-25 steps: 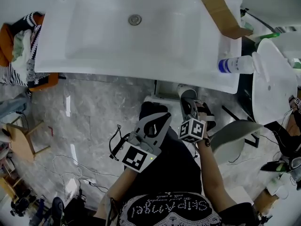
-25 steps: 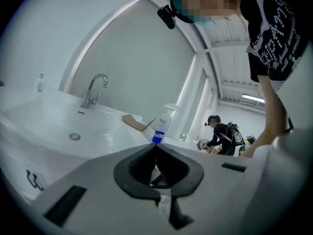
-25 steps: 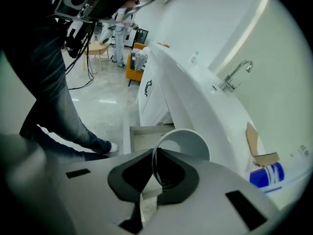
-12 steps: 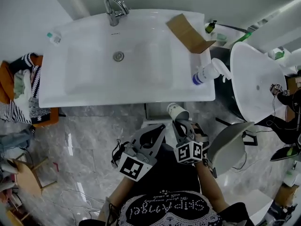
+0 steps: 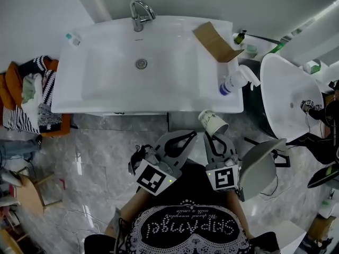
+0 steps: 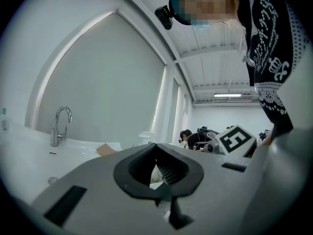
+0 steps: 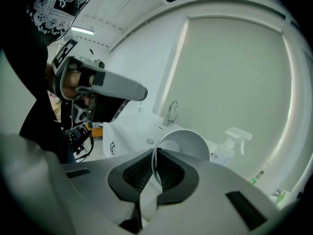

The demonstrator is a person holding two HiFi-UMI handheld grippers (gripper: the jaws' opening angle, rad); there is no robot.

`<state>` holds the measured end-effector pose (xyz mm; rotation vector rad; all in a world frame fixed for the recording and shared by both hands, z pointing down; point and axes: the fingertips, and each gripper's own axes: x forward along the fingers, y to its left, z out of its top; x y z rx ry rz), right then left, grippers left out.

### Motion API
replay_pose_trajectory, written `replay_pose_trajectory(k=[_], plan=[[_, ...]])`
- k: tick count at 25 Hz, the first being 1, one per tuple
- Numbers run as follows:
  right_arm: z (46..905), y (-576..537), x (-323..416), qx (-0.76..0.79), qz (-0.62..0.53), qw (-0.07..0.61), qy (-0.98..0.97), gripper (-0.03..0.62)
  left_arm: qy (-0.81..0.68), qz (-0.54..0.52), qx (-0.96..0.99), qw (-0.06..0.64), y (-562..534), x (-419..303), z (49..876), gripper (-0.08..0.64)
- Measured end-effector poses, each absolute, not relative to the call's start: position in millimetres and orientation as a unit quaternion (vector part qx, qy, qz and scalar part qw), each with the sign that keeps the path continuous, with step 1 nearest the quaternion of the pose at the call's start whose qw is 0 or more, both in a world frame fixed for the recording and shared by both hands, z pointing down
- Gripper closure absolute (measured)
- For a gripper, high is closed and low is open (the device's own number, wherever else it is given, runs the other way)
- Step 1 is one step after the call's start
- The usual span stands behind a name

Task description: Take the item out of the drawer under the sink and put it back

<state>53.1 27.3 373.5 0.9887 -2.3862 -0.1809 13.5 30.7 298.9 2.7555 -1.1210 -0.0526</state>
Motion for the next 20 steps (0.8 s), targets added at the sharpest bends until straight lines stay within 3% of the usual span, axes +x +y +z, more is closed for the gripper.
replay_pose_trajectory(k=[10, 20], plan=[[365, 59, 47, 0.404, -0.029, 0.229, -0.885, 0.567, -0.331, 0.054, 0.934, 0.125, 45, 24, 334, 0.556], [362, 73, 14, 0.392, -0.042, 0.224, -0.892, 0.567, -0.362, 0.013, 0.926, 0.103, 55, -12, 325, 0.555]])
